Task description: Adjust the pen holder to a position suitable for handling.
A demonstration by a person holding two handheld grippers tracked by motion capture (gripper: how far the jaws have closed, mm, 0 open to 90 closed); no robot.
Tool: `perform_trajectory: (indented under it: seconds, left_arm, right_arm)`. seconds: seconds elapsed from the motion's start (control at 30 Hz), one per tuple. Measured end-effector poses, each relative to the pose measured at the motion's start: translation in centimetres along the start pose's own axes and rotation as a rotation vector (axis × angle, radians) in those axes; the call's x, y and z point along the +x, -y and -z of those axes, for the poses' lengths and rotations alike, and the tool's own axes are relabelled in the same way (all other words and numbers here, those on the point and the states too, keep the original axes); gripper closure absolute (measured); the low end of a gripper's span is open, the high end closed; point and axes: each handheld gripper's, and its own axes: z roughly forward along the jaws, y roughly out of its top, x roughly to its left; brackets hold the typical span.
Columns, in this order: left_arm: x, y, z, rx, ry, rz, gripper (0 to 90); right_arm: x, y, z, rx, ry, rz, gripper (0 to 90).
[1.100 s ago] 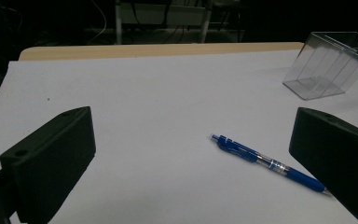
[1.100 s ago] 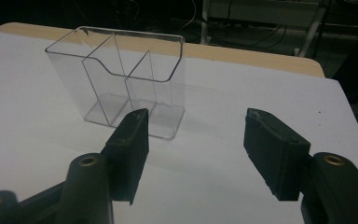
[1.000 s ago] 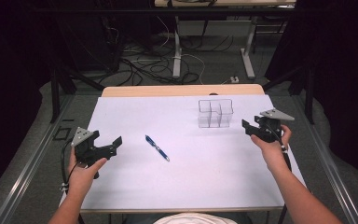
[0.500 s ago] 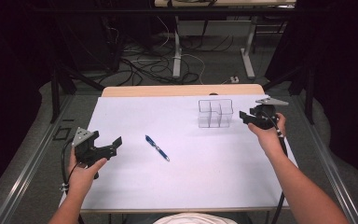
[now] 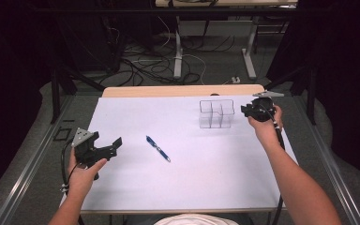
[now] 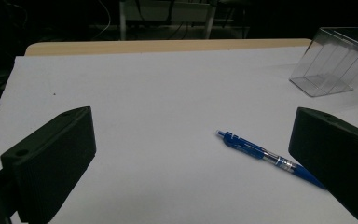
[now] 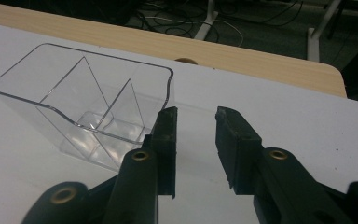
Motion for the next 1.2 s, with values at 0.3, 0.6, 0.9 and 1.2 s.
perform_trajectory:
  seconds: [0.3, 0.6, 0.9, 1.2]
  left_arm:
    - [0.0, 0.1, -0.1, 0.004, -0.001, -0.004, 0.5]
    - [0.0, 0.1, -0.1, 0.007, 0.000, -0.004, 0.6]
    - [0.1, 0.2, -0.1, 0.006, 0.000, 0.000, 0.6]
    - [0.1, 0.3, -0.1, 0.011, -0.003, 0.004, 0.6]
  right_arm:
    - [-0.5, 0.2, -0.9, 0.016, -0.013, 0.000, 85.7]
    - [-0.7, 0.6, -2.5, 0.034, -0.033, -0.001, 90.0]
    - [-0.3, 1.1, -4.2, 0.041, -0.052, -0.001, 90.0]
    - [-0.2, 1.5, -5.6, 0.041, -0.084, 0.024, 90.0]
